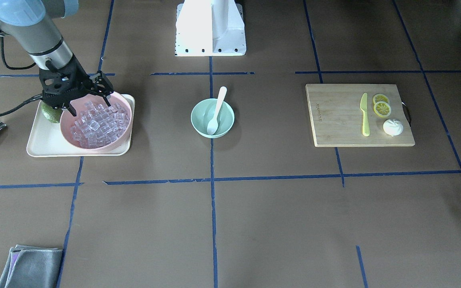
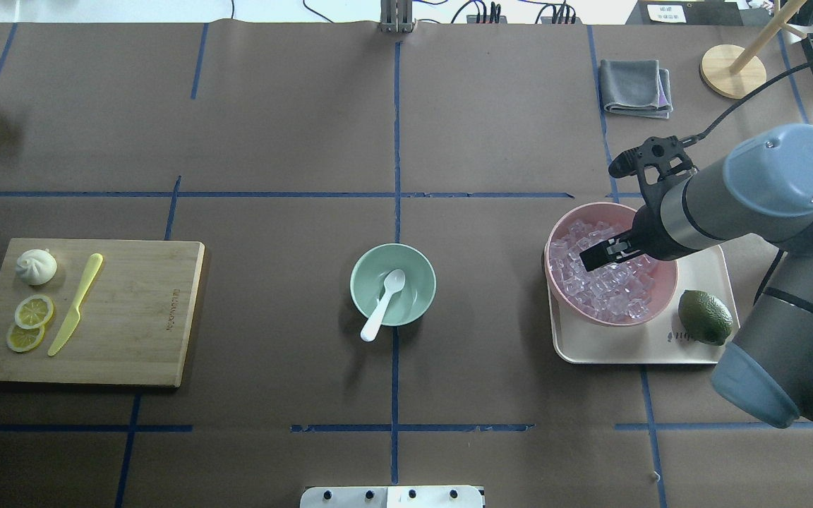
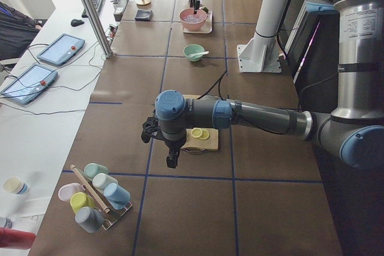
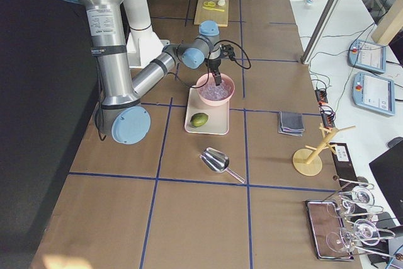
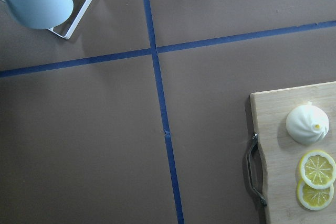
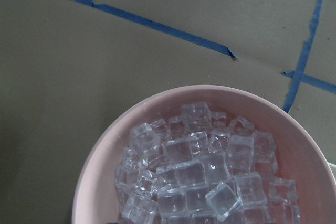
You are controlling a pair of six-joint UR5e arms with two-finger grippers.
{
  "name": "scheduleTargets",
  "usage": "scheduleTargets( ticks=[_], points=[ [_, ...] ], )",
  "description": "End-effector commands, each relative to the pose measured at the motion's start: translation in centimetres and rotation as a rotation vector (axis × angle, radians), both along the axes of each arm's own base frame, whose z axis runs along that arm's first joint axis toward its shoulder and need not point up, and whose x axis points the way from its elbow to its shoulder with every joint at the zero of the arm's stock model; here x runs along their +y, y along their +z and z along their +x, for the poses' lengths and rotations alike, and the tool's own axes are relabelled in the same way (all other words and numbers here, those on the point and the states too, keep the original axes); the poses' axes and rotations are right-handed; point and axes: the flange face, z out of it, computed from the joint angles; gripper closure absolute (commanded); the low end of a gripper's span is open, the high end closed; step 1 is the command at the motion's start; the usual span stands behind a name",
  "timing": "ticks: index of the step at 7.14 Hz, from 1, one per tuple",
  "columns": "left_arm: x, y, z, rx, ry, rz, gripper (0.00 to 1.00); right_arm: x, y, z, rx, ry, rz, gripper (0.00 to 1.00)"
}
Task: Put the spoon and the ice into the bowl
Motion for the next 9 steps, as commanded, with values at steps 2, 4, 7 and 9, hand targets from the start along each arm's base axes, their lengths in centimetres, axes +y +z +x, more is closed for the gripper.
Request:
scheduleTargets(
  ticks=[2, 4, 7, 9],
  points=[
    [0.7, 0.3, -0.1, 0.0, -0.002, -0.007, 0.0, -0.9, 1.2, 0.1, 0.096, -0.26, 0.298, 0.07],
    [0.8, 0.3, -0.1, 0.0, -0.001, -0.006, 0.0, -1.8, 3.9, -1.3, 0.135, -0.294, 0.281, 0.11],
    [1.1, 0.5, -0.1, 0.0, -0.001, -0.011, 0.0, -1.9, 4.1, -1.7, 0.133, -0.299, 0.273, 0.23],
    [1.1, 0.5, -0.1, 0.0, -0.001, -0.011, 0.0, -1.9, 4.3, -2.0, 0.138, -0.303, 0.265, 0.29]
  ],
)
